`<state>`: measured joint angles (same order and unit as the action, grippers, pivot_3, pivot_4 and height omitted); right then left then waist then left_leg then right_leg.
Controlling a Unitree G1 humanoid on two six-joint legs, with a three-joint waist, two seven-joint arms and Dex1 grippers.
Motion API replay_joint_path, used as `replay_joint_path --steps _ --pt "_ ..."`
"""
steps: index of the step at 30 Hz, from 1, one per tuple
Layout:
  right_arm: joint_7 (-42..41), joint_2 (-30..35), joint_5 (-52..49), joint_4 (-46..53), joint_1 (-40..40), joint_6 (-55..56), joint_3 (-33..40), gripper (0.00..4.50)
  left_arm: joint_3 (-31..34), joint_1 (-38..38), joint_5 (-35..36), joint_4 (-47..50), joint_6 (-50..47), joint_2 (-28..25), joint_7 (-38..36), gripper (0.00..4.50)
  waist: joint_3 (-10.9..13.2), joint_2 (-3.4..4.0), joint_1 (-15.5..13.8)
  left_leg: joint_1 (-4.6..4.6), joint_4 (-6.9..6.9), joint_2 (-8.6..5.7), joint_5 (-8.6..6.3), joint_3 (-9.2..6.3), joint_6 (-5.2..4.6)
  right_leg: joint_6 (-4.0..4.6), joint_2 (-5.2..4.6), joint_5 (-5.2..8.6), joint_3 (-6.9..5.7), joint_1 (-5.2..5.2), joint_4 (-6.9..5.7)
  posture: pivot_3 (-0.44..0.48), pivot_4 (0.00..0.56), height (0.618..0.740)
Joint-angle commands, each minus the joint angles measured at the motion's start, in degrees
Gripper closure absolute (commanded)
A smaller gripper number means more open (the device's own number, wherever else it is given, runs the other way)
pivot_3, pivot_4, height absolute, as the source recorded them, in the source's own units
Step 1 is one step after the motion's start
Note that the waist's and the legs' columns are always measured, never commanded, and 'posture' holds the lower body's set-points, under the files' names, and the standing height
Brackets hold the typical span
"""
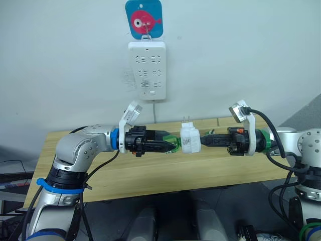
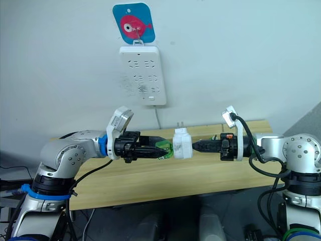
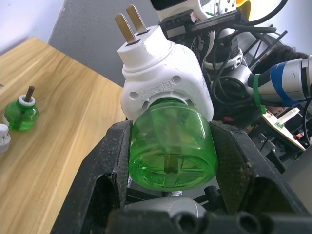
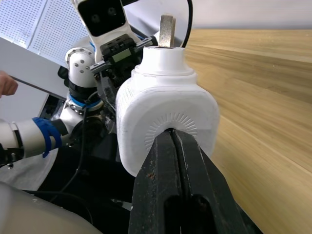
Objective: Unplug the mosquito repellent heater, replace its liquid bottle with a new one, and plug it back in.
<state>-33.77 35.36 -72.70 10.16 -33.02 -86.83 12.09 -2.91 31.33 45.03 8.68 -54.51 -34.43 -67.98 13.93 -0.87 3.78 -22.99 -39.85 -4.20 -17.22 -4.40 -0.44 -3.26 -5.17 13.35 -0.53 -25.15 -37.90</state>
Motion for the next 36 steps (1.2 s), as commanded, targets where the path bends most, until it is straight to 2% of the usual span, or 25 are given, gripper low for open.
replay_joint_path --steps 1,5,10,13,16,19,23,27,36 --pt "-2.07 0.37 -2.11 0.27 -2.42 0.08 -0.37 4.46 -0.89 0.22 2.53 4.04 0.38 1.17 -1.08 2.31 0.0 0.0 0.01 0.0 0.0 0.0 0.0 0.0 0.0 0.0 0.0 0.0 0.0 0.0 0.0 -0.169 0.254 0.74" --pt "-4.2 2.44 -3.52 1.2 -2.8 -1.52 -0.89 4.46 -0.69 0.81 1.67 2.99 1.0 1.58 -0.78 2.31 0.0 0.0 0.0 0.0 0.0 0.0 0.0 0.01 -0.01 0.0 0.0 0.0 -0.02 0.0 0.01 -0.17 0.252 0.74" --pt "-11.62 9.45 4.54 -0.86 -2.37 3.4 -5.33 4.46 -0.46 0.82 1.77 3.06 1.03 1.08 -1.39 2.31 0.0 0.0 0.0 -0.01 0.01 -0.01 -0.07 0.0 -0.12 0.0 0.01 0.0 -0.04 0.02 0.04 -0.167 0.246 0.74" --pt "-13.05 9.0 11.12 -4.79 -4.73 9.21 -8.94 4.46 -0.83 0.73 2.16 3.61 0.97 0.9 -1.67 2.31 0.0 0.0 0.01 0.0 -0.01 -0.01 -0.07 0.05 -0.12 0.0 0.01 0.0 -0.06 0.01 0.04 -0.169 0.239 0.74" --pt "-12.62 5.42 15.41 -8.35 -7.57 13.07 -11.22 4.46 -1.17 0.93 2.5 4.05 0.72 1.12 -1.55 2.31 0.0 0.0 0.38 0.02 -0.01 0.01 0.01 0.11 0.01 0.0 0.01 0.0 -0.04 -0.01 0.02 -0.169 0.239 0.74" --pt "-12.22 1.24 13.67 -9.33 -10.67 10.85 -10.11 4.46 -1.35 1.12 2.77 4.2 0.53 1.1 -1.31 2.31 0.0 0.0 0.85 0.01 0.01 0.02 0.01 0.09 0.03 0.0 0.01 0.0 -0.02 -0.06 -0.02 -0.165 0.237 0.74" --pt "-10.79 -1.9 6.63 -7.42 -13.29 3.44 -6.19 4.46 -1.47 0.7 2.01 3.56 1.25 0.64 -1.23 2.31 0.0 0.0 0.86 -0.03 0.06 0.01 0.0 -0.08 0.05 0.0 -0.01 -0.01 -0.02 -0.07 0.0 -0.165 0.237 0.74" --pt "-9.24 -1.93 2.8 -1.64 -12.22 -0.12 -5.1 4.46 -1.23 0.65 1.79 3.12 1.38 0.88 -0.76 2.31 0.0 0.0 0.55 -0.05 0.05 -0.02 -0.01 -0.19 0.07 0.0 -0.03 -0.01 -0.06 -0.04 0.03 -0.159 0.237 0.74" --pt "-5.88 -2.3 -0.94 1.73 -10.69 -1.89 -4.09 4.46 -1.29 1.45 1.16 1.66 2.18 1.29 -0.58 2.31 0.0 0.0 0.69 -0.04 0.03 -0.02 0.0 -0.14 0.06 0.0 -0.03 -0.01 -0.03 -0.05 -0.01 -0.166 0.242 0.74"
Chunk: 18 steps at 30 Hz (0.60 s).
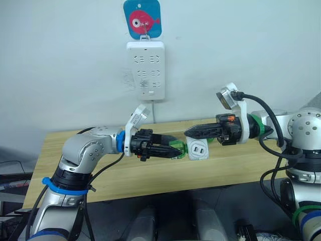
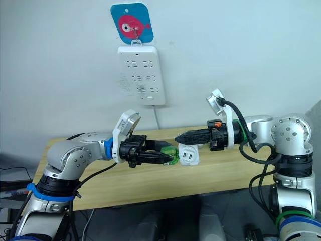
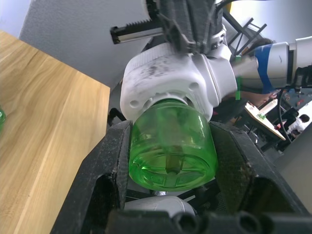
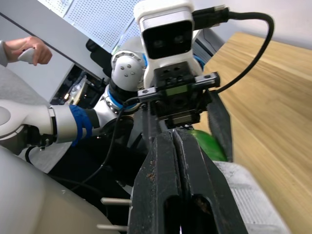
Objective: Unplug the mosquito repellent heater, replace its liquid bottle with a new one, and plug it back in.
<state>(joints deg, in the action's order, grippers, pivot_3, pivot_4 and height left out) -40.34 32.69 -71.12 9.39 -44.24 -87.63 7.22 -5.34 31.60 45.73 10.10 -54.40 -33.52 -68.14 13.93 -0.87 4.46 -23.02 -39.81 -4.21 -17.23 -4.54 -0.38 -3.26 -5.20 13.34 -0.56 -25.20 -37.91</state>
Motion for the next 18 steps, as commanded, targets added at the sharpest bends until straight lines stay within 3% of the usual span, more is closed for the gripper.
replay_joint_path --steps 1,12,18 --pt "0.82 0.62 -3.04 3.1 0.95 -1.32 0.83 4.46 1.21 1.39 0.15 -0.2 2.45 0.43 -0.48 2.31 0.0 0.0 0.01 0.0 0.0 0.0 0.0 0.0 0.0 0.0 0.0 0.0 0.0 0.0 0.0 -0.166 0.242 0.74" --pt "3.62 2.28 -8.56 5.7 3.62 -1.68 1.26 4.46 1.62 3.54 -1.58 -3.96 5.89 1.36 -0.51 2.31 0.0 0.0 0.2 0.0 0.01 0.0 0.0 0.0 0.0 0.0 0.0 0.0 -0.01 0.0 0.0 -0.168 0.248 0.74" --pt "-2.08 9.89 -9.0 9.55 7.35 -1.98 0.53 4.46 1.32 4.33 -1.88 -4.86 6.65 0.92 -1.23 2.31 0.0 0.0 0.07 -0.02 0.01 -0.01 -0.01 -0.01 -0.02 0.0 0.0 0.0 -0.03 0.01 0.03 -0.172 0.247 0.74"
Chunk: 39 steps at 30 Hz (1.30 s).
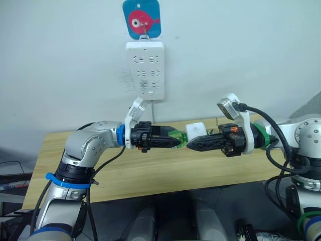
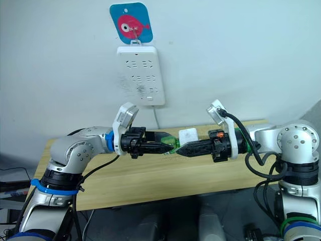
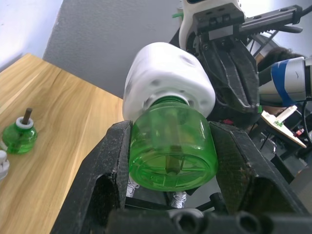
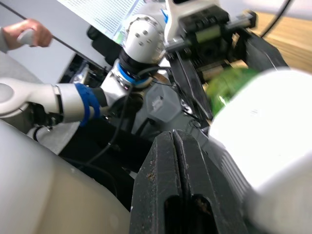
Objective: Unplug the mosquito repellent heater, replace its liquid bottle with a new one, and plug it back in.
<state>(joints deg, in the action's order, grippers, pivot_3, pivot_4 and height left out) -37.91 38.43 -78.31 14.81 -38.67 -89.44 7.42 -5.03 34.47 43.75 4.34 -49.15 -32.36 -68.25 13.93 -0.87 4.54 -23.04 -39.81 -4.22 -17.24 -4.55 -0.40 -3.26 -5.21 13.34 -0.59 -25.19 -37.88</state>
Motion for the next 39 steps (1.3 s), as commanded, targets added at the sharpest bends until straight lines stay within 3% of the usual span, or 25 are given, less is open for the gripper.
replay_joint_path --steps 1,8,13,18,27,39 --pt "-5.9 5.67 -1.28 4.99 2.76 0.25 0.1 4.46 0.96 1.59 0.04 0.73 1.51 -0.26 -1.22 2.31 0.0 0.0 -0.05 -0.01 0.0 -0.01 0.0 0.01 0.0 0.0 0.0 0.0 0.01 0.0 0.01 -0.173 0.246 0.74" --pt "-18.13 17.79 12.97 5.36 7.96 12.62 -4.8 4.46 0.6 2.37 -0.28 0.62 2.18 -1.2 -2.98 2.31 0.0 -0.01 0.13 0.02 -0.03 -0.01 -0.09 0.13 -0.16 -0.02 0.03 0.01 -0.06 0.01 0.01 -0.173 0.243 0.74" --pt "-22.92 19.82 16.96 -1.62 3.88 16.03 -5.57 4.46 1.29 1.81 0.08 1.5 2.14 -2.09 -4.02 2.31 0.01 -0.02 0.24 0.05 -0.04 0.0 -0.04 0.25 -0.08 -0.02 0.05 0.02 -0.02 0.01 0.03 -0.174 0.241 0.74" --pt "-23.62 16.99 15.63 -4.1 0.27 13.52 -6.56 4.46 1.22 1.37 0.32 2.48 1.63 -2.19 -4.06 2.31 0.01 -0.02 0.2 0.04 -0.01 0.04 0.0 0.18 -0.01 -0.02 0.04 0.01 -0.02 0.0 0.04 -0.169 0.236 0.74" --pt "-16.91 7.08 13.21 -1.74 -1.01 9.68 -6.01 4.46 1.58 0.39 1.94 5.72 -0.36 -0.7 -2.13 2.31 0.01 -0.02 0.03 0.02 -0.02 0.03 0.01 0.08 0.02 -0.01 -0.01 0.0 0.04 0.0 0.03 -0.149 0.231 0.74" --pt "-19.07 9.97 16.85 -4.49 -1.2 10.73 -6.13 4.46 2.11 -0.57 3.54 7.96 -3.0 -1.85 -3.39 2.31 0.01 -0.02 -0.41 0.02 -0.03 0.01 0.01 0.09 0.02 -0.01 -0.01 0.01 0.01 0.0 0.02 -0.159 0.231 0.74"
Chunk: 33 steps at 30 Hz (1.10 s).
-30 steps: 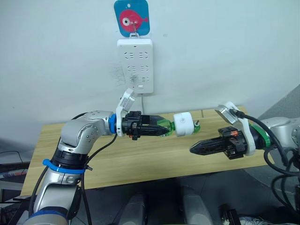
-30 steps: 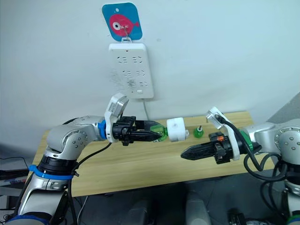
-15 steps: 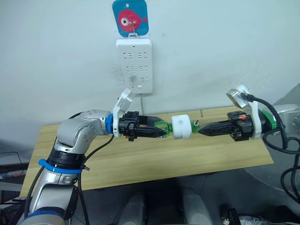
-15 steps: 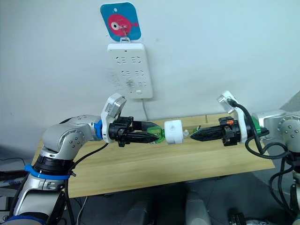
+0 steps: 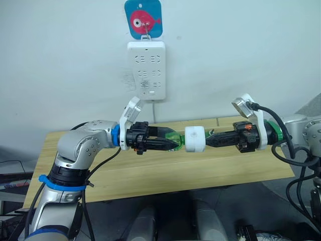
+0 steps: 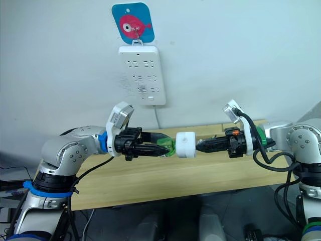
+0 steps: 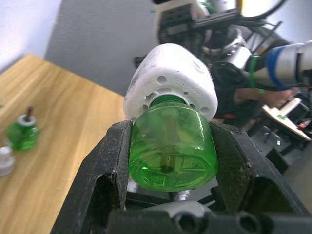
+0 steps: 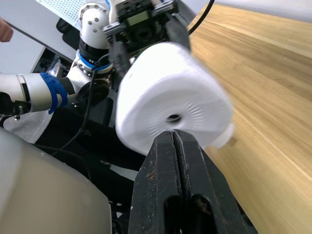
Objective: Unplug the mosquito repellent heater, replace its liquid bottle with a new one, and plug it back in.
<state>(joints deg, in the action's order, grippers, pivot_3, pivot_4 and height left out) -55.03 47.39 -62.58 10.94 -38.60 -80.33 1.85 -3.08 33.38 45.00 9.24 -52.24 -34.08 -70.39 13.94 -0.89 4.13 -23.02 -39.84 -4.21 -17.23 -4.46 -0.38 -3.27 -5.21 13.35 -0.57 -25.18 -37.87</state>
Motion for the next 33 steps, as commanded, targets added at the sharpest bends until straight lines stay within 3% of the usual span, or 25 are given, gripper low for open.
replay_joint_path --steps 1,6,15,28,33 --pt "-2.57 1.17 1.73 -1.29 -1.76 1.97 -0.9 4.46 0.09 0.58 2.25 3.0 0.11 -0.17 -1.32 2.31 0.0 0.0 0.02 0.0 0.0 0.0 0.0 0.0 0.0 0.0 0.0 0.0 -0.01 0.0 0.0 -0.159 0.231 0.74" --pt "-3.6 -0.55 -2.12 -0.38 -3.71 -1.32 -0.65 4.46 0.06 1.69 1.37 1.83 0.99 0.9 -0.15 2.31 0.0 0.0 0.01 0.0 -0.01 0.0 0.0 0.03 0.0 0.0 0.0 0.0 -0.02 -0.01 0.0 -0.158 0.233 0.74" --pt "3.32 -7.75 -6.32 0.61 -4.38 -7.46 3.34 4.46 0.28 1.79 0.75 1.32 1.42 1.89 1.07 2.31 0.0 0.0 0.0 0.0 -0.01 0.0 0.0 -0.01 0.0 0.01 0.0 0.0 0.02 0.0 0.0 -0.157 0.24 0.74" --pt "-3.02 2.46 -0.26 -1.78 -0.42 -3.44 1.84 4.46 0.92 1.86 0.99 0.49 1.33 1.43 0.64 2.31 0.0 0.0 -0.02 0.0 0.0 -0.01 0.0 0.03 -0.01 0.0 0.0 0.0 -0.01 0.0 0.0 -0.16 0.241 0.74" --pt "-3.83 2.78 4.46 -6.54 -1.16 0.66 -0.05 4.46 0.85 1.74 1.13 0.56 1.25 1.26 0.43 2.31 0.0 0.0 0.02 0.01 -0.01 0.0 0.0 0.06 -0.01 0.0 0.01 0.0 -0.02 0.0 -0.01 -0.161 0.242 0.74"
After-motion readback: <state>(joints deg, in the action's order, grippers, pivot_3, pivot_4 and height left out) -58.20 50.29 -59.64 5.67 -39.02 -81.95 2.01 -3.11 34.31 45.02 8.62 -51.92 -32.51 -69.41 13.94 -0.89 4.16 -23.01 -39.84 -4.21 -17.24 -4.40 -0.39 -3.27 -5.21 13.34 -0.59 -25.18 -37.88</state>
